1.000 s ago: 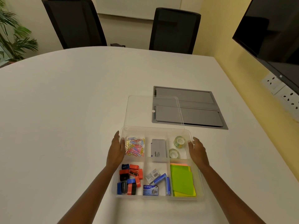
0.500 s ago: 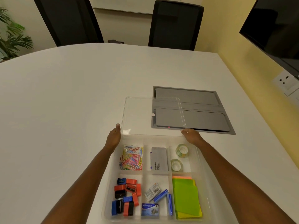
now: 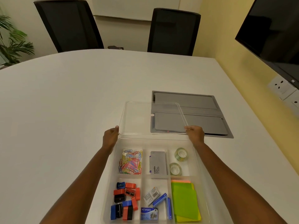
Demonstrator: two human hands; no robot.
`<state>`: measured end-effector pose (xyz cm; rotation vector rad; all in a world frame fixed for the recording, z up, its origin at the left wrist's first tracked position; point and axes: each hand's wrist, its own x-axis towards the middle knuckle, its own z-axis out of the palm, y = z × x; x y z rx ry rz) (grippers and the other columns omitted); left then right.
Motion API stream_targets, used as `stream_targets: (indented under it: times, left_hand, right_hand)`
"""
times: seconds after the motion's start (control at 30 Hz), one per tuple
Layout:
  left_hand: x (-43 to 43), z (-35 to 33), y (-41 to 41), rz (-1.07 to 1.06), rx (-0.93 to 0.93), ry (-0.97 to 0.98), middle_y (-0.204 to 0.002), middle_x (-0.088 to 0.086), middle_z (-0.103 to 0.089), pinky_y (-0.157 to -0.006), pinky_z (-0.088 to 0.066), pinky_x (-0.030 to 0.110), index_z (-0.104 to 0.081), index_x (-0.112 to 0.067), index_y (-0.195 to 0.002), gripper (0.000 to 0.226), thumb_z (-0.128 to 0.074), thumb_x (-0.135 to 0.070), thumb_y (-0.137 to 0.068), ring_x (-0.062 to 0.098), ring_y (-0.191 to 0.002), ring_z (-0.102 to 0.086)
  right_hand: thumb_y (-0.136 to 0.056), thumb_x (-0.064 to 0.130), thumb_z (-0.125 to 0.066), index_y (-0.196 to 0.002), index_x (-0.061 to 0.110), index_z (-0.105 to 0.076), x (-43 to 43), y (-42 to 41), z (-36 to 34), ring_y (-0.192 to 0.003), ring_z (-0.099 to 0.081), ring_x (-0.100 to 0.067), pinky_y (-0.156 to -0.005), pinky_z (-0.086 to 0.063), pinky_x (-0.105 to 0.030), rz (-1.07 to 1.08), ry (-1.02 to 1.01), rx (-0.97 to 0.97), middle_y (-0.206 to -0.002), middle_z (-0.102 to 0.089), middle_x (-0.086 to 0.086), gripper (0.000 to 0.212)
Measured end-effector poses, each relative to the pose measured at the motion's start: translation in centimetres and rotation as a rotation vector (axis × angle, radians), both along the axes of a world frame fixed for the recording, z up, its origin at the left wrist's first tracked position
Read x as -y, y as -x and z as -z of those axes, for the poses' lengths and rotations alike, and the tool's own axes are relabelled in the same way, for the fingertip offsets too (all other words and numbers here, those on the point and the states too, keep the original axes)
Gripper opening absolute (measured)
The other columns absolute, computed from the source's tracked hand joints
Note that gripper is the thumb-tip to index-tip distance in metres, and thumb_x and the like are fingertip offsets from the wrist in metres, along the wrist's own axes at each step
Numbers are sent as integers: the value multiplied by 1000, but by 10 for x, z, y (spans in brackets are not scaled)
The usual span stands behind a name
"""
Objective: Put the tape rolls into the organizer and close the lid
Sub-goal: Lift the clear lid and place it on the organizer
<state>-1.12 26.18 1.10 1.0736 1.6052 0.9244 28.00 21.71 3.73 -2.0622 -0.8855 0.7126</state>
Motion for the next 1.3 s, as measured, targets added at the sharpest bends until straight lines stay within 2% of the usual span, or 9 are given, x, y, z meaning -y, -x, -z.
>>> stream_targets:
  times: [0.2, 0.4, 0.53, 0.7, 0.87, 0.97, 1.07, 1.17, 1.3]
  left_hand:
    - [8, -26, 6, -34, 48, -118, -126, 20, -56, -99, -40, 40, -55, 2, -115, 32, -49, 4, -84, 30, -112, -52]
    - [29, -48, 10, -113, 122, -287, -123, 23, -58, -41, -39, 3, -54, -1, -118, 35, -49, 7, -84, 39, -111, -54]
    - [53, -60, 13, -115, 169, -362, -122, 22, -58, -73, -51, 23, -56, -2, -115, 32, -55, 3, -84, 32, -110, -57]
    - [79, -71, 14, -97, 165, -406, -121, 21, -57, -82, -48, 41, -59, -4, -110, 26, -55, -1, -85, 31, -108, -56]
    - [102, -76, 20, -87, 197, -459, -111, 16, -61, -75, -43, 18, -60, -6, -101, 17, -51, -2, -87, 25, -100, -53]
    - [108, -84, 26, -103, 188, -499, -105, 16, -60, -87, -47, 32, -58, -7, -95, 13, -48, -1, -89, 30, -103, -54]
    - [109, -95, 28, -139, 189, -504, -102, 15, -57, -94, -43, 45, -55, -3, -101, 14, -45, -4, -91, 37, -107, -54]
    - [115, -110, 30, -129, 213, -520, -100, 13, -54, -98, -44, 47, -53, -2, -108, 19, -45, -7, -92, 35, -104, -54]
    - [124, -122, 35, -104, 310, -518, -99, 10, -51, -97, -42, 48, -51, 3, -104, 18, -37, -4, -94, 31, -99, -53]
  right_hand:
    - [-80, 3, -64, -82, -6, -64, 0, -2, -40, -61, -58, -18, -82, -54, -36, 244, -181, -383, -63, -58, -5, 10]
    - [-83, -3, -59, -69, 2, -58, 37, 1, -92, -68, -56, -18, -90, -48, -38, 148, -349, -759, -74, -52, -8, 15]
    - [-86, -7, -52, -71, 2, -58, 69, 1, -114, -73, -57, -19, -84, -56, -42, 104, -386, -865, -79, -53, -10, 19]
    - [-86, -11, -47, -70, 2, -54, 108, 10, -141, -79, -56, -20, -55, -60, -31, 76, -433, -990, -87, -54, -9, 22]
    - [-88, -7, -47, -74, 3, -55, 138, 16, -158, -75, -60, -22, -50, -59, -29, 35, -464, -1029, -84, -55, -10, 19]
    - [-83, 1, -57, -79, 4, -55, 151, 19, -170, -59, -71, -15, -52, -61, -26, -104, -499, -949, -69, -65, -11, 6]
    - [-69, 15, -69, -85, 9, -56, 159, 18, -178, -69, -71, -16, -57, -61, -24, -208, -553, -784, -67, -72, -5, 21]
    - [-88, 6, -55, -96, 10, -56, 162, 21, -179, -74, -61, -17, -64, -58, -19, -197, -543, -447, -82, -61, -5, 10]
    - [-84, 5, -61, -102, 0, -61, 160, 18, -161, -82, -54, -21, -76, -48, -25, -158, -449, 132, -94, -57, -7, 19]
